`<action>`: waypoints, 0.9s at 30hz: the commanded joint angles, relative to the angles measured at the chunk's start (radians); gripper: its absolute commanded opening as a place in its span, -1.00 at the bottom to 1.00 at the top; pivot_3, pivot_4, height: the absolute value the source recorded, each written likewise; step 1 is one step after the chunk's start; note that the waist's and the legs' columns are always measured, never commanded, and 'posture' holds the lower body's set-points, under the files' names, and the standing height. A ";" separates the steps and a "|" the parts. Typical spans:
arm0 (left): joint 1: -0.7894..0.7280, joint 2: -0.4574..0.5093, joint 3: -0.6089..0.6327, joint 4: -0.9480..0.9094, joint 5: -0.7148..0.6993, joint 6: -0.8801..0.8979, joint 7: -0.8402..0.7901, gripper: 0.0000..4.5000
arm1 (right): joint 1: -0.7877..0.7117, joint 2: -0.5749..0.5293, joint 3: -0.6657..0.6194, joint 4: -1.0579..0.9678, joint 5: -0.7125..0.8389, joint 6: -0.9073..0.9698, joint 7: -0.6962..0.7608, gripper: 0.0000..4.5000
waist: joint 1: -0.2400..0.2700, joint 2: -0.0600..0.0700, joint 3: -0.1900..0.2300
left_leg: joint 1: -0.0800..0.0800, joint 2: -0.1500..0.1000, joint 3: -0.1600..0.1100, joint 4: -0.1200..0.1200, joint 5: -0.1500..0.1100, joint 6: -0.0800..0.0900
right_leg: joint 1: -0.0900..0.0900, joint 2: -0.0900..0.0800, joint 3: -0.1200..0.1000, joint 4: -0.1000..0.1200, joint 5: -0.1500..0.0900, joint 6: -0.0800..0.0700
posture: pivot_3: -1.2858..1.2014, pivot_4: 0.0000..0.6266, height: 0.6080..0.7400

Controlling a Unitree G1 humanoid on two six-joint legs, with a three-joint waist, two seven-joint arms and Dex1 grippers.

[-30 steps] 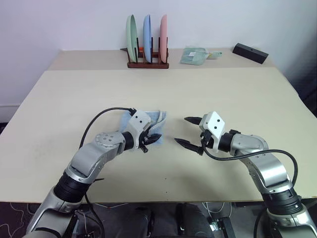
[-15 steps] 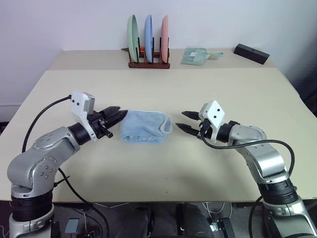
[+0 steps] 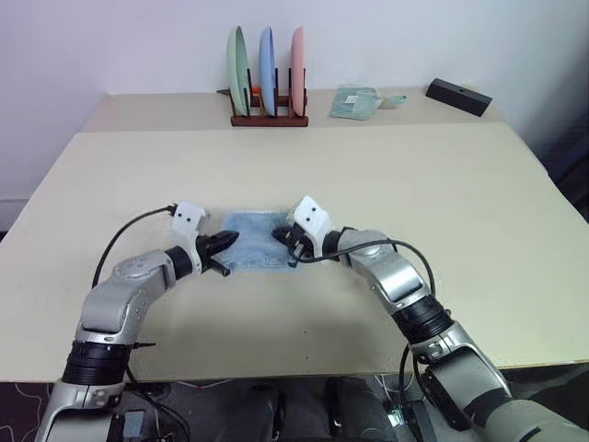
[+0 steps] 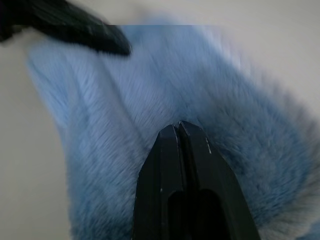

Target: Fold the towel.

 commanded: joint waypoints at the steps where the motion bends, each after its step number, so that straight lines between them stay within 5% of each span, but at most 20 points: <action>1: 0.022 -0.012 0.013 0.009 0.024 -0.039 -0.003 -1.00 | 0.026 0.007 0.007 0.014 -0.029 -0.030 -0.009 -0.98 | -0.001 0.001 -0.001 | 0.000 0.000 0.000 0.000 0.000 0.000 | 0.000 0.000 0.000 0.000 0.000 0.000 | 0.03 -0.52 1.00; 10: 0.041 -0.064 0.053 0.011 0.040 -0.131 0.013 -1.00 | 0.060 0.013 -0.065 -0.052 0.009 -0.081 -0.007 -0.98 | 0.001 0.001 -0.001 | 0.003 0.000 0.000 0.000 0.000 0.000 | 0.002 0.000 0.000 0.001 0.000 0.000 | 0.03 -0.52 1.00; 14: 0.067 -0.044 0.142 -0.095 0.006 -0.165 0.019 -1.00 | 0.061 -0.028 -0.169 -0.233 0.133 0.063 0.038 -0.44 | 0.001 0.001 -0.001 | 0.001 0.000 0.000 0.000 0.000 0.000 | 0.001 0.000 0.000 0.000 0.000 0.000 | 0.03 -0.52 1.00; 20: 0.206 0.058 0.190 -0.224 0.035 -0.226 -0.043 -1.00 | 0.086 -0.083 -0.313 -0.430 0.309 0.402 0.001 0.89 | 0.002 0.001 -0.001 | 0.000 0.000 0.000 -0.001 0.000 0.000 | 0.000 0.000 0.001 0.000 0.000 0.000 | 0.03 -0.52 1.00; 27: 0.319 0.109 0.265 -0.270 -0.001 -0.255 -0.119 -1.00 | 0.075 0.019 -0.463 -0.348 0.433 0.730 -0.146 0.98 | 0.004 0.001 0.000 | 0.000 0.000 0.000 -0.001 0.000 0.000 | 0.000 0.000 0.001 0.000 0.000 0.000 | 0.03 -0.52 1.00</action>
